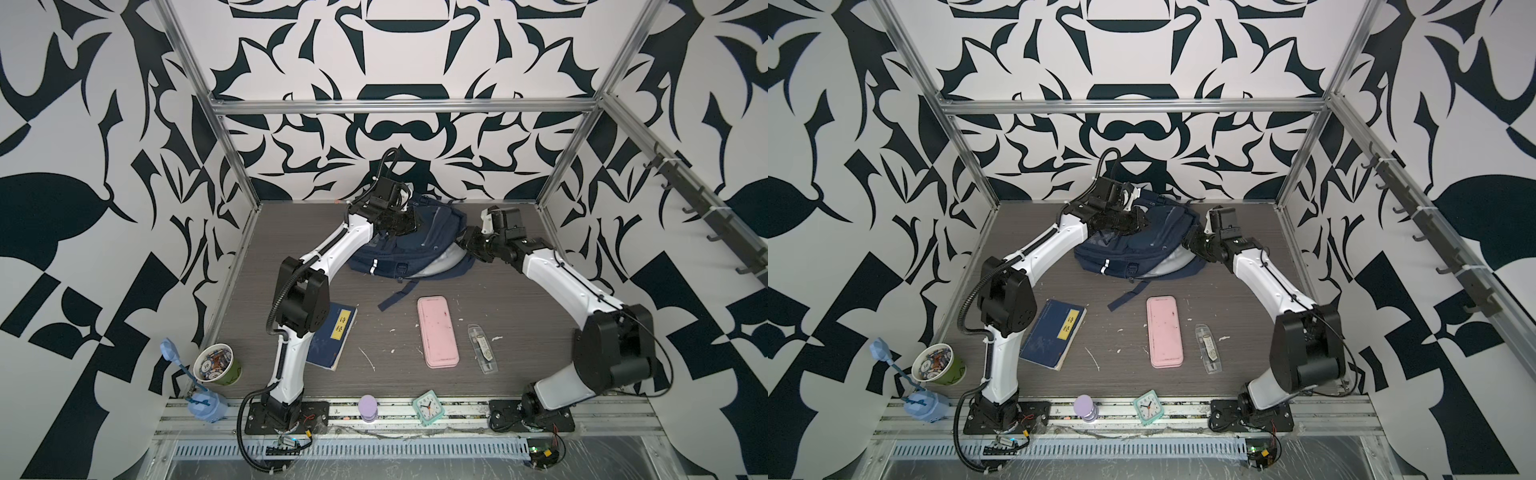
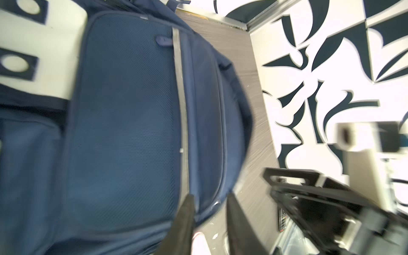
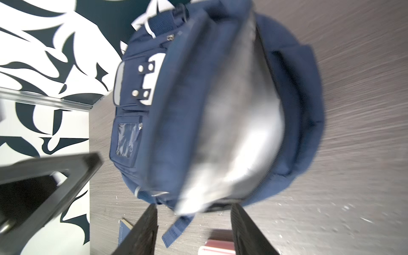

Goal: Pack books, pencil case, and school supplies into a backpack
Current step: Close the student bag at the top-center of the table, then move the book to the center of the table.

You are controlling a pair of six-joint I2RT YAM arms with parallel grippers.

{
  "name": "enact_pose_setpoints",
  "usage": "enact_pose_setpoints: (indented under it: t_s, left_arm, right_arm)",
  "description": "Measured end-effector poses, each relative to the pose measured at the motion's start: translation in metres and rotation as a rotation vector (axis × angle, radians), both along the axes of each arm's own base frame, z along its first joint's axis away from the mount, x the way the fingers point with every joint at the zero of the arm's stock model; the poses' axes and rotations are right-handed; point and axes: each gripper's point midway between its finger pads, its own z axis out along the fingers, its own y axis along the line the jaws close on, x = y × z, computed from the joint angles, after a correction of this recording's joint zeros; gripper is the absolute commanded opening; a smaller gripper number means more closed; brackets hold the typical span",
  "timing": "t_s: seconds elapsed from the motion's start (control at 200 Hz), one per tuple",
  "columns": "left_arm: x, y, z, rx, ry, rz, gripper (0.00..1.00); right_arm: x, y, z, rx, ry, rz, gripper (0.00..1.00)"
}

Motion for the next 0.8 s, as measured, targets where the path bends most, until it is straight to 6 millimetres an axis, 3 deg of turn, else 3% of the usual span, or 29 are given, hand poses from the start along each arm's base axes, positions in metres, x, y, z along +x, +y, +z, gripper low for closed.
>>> enact_pose_setpoints:
  t_s: [0.245,0.4,0.565,0.655,0.8]
  left_arm:
    - [-0.004,0.002,-0.016,0.023,0.027,-0.004,0.43]
    - [-0.010,0.006,-0.035,0.047,0.059,-0.004,0.55]
    - [-0.021,0.016,-0.052,0.081,0.094,0.002,0.75]
    - [-0.029,0.026,-0.050,0.083,0.092,0.015,0.83]
    - [-0.040,0.046,-0.028,0.083,0.055,0.045,0.84]
  right_arm:
    - [-0.025,0.004,0.031,-0.023,-0.079,0.031,0.55]
    - [-0.035,0.015,0.025,-0.037,-0.070,0.077,0.55]
    - [-0.045,0.025,0.014,-0.046,-0.038,0.110,0.56]
    - [-0.048,0.033,0.014,-0.046,-0.041,0.131,0.57]
    - [-0.057,0.056,0.013,-0.042,-0.045,0.195,0.58]
